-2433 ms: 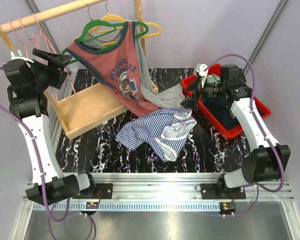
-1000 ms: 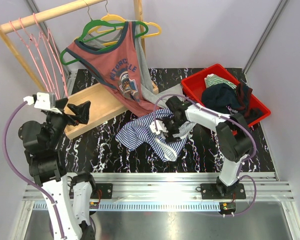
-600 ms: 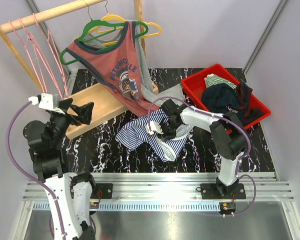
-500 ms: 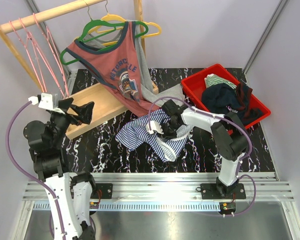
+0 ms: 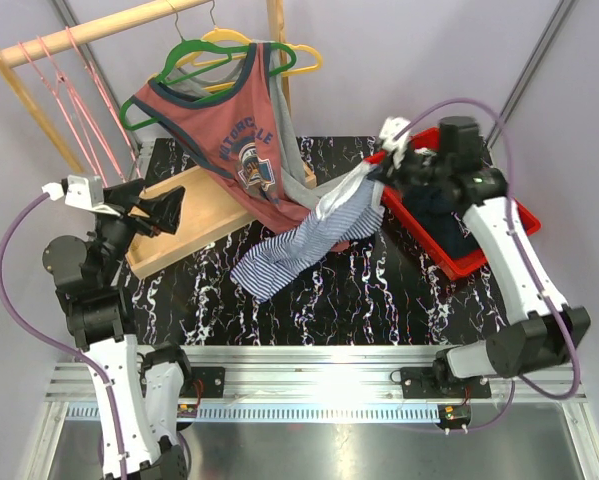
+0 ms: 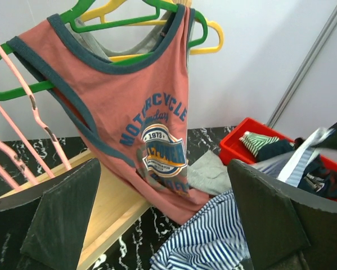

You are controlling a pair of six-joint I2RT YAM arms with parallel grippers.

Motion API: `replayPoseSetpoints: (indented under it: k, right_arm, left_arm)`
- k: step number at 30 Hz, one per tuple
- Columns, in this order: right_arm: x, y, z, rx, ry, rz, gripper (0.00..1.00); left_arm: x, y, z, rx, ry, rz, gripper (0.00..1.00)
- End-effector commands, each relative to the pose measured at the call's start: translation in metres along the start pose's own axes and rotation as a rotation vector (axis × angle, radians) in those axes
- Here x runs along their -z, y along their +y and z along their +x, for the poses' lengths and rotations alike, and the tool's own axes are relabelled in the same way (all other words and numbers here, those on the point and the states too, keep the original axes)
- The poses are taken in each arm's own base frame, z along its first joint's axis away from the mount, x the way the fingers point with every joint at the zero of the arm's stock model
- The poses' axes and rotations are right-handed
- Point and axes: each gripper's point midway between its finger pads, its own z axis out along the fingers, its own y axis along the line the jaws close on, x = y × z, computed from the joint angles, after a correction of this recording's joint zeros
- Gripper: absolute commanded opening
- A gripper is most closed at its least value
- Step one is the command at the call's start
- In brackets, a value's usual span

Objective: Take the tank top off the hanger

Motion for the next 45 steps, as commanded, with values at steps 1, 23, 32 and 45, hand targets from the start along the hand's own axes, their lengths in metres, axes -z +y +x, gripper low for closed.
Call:
replayPoseSetpoints:
  k: [1, 23, 32, 45]
  right_arm:
    - [0.046, -0.043, -0.077, -0.021, -0.220, 0.212, 0.00]
    - [0.252, -0.251, -0.198, 0.052, -0.438, 1.173, 0.00]
    - [0.192, -0.259, -0.106, -0.066, -0.262, 1.061, 0.00]
    - [0.089, -0.176, 0.141, -0.365, 0.215, 0.748, 0.00]
  left_arm:
    - [-0.008, -0.006, -0.044, -0.004, -0.120, 0.002, 0.99]
    - [-0.023, -0.007, -0.091, 0.010, -0.254, 0.020, 0.99]
    - [-0.027, -0.008, -0.088, -0.010, -0.238, 0.043, 0.99]
    - [-0.029, -0.004, -0.090, -0.043, -0.207, 0.020, 0.99]
